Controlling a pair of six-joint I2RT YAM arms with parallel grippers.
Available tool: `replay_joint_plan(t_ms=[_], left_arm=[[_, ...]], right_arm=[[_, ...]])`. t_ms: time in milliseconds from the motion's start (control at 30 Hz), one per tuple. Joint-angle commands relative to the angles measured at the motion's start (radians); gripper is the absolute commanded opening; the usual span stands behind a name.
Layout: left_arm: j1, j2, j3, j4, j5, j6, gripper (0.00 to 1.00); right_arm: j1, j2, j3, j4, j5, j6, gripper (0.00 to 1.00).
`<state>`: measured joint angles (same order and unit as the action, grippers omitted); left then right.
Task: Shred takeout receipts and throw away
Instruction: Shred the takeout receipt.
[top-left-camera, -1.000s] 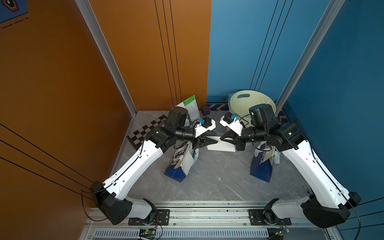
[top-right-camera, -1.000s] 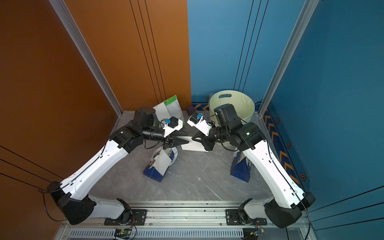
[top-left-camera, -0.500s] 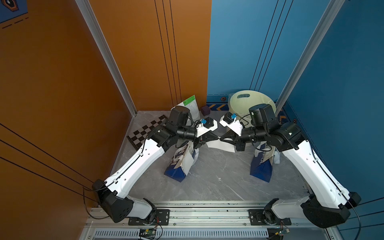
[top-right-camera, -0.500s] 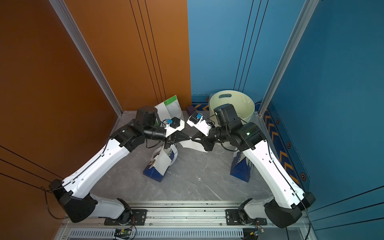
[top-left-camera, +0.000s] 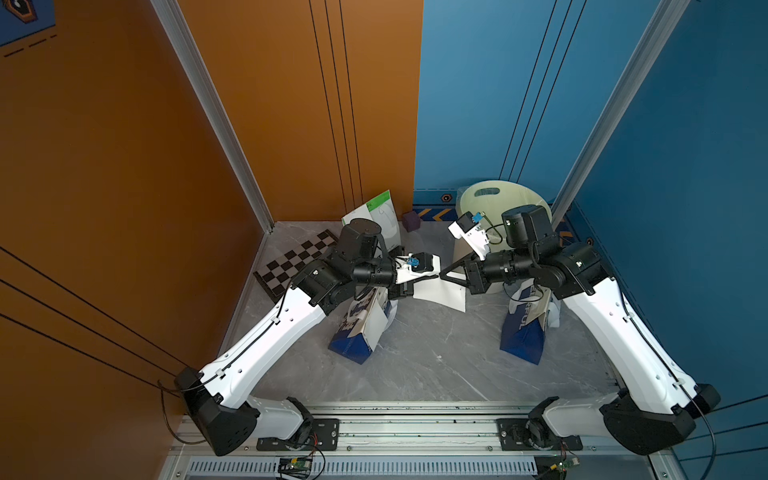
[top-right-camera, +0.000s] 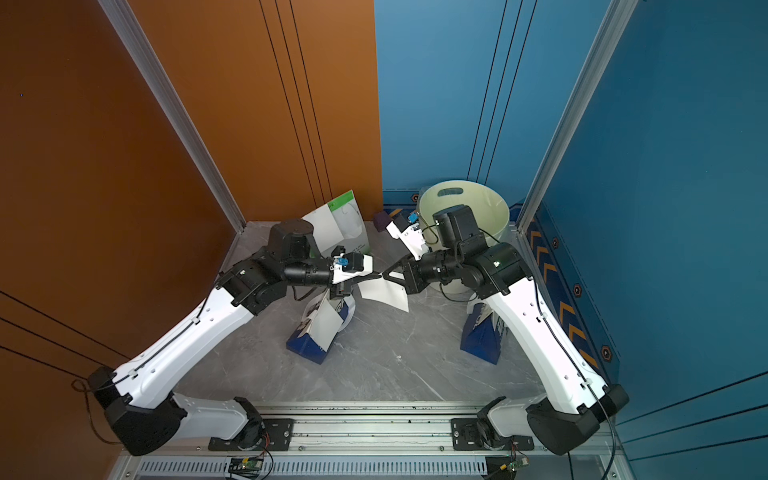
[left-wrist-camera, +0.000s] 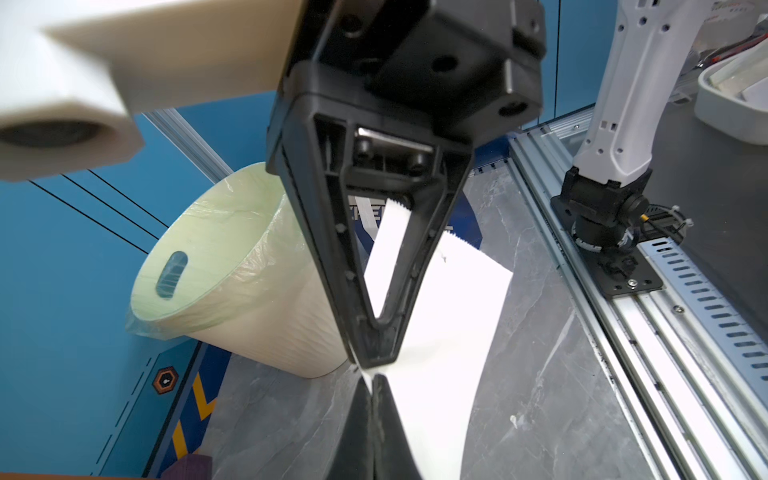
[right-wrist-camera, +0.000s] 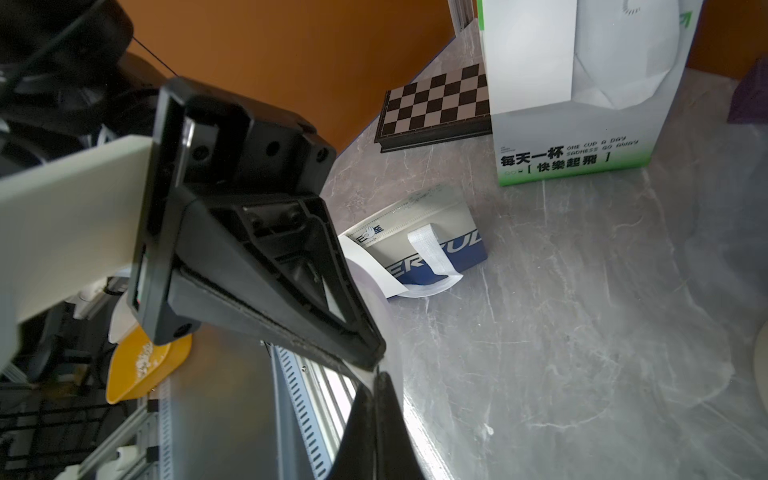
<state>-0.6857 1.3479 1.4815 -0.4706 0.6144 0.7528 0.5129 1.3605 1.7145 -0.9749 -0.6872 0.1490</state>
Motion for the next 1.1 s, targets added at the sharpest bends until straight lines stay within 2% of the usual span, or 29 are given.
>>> replay_joint_plan(t_ms=[0,233,367,467,667,800,900,1000,1067], left_arm=[[-0.017,-0.049,-0.038,-0.052,-0.008,0.141,0.00],[-0.033,-0.096,-0.113,0.075,-0.073,0.157,0.00],[-0.037,-0.122,-0.151,0.152,-0.097,0.143,0.00],[-0.035,-0.144,-0.176,0.226,-0.103,0.098,0.00],[-0.007,-0.227,-0.243,0.515,-0.090,-0.158,0.00],[0.000,-0.262,-0.240,0.540,-0.118,-0.270,0.00],[0.005,-0.284,-0.248,0.541,-0.181,-0.395,0.00],[0.001,-0.284,-0.256,0.542,-0.259,-0.565,0.00],[-0.002,-0.263,-0.252,0.555,-0.288,-0.727,0.00]], right_arm=[[-0.063,-0.018,-0.038,0.106,0.050,0.217,0.00],[-0.116,-0.010,-0.113,0.183,0.029,0.420,0.00],[-0.132,-0.012,-0.131,0.180,0.055,0.464,0.00],[-0.144,-0.024,-0.152,0.167,0.121,0.474,0.00],[-0.167,-0.019,-0.141,0.071,0.298,0.439,0.00],[-0.157,-0.006,-0.096,0.041,0.348,0.405,0.00],[-0.157,-0.002,-0.041,0.020,0.378,0.371,0.00],[-0.157,-0.009,0.040,0.018,0.394,0.316,0.00],[-0.157,-0.015,0.120,0.032,0.448,0.265,0.00]])
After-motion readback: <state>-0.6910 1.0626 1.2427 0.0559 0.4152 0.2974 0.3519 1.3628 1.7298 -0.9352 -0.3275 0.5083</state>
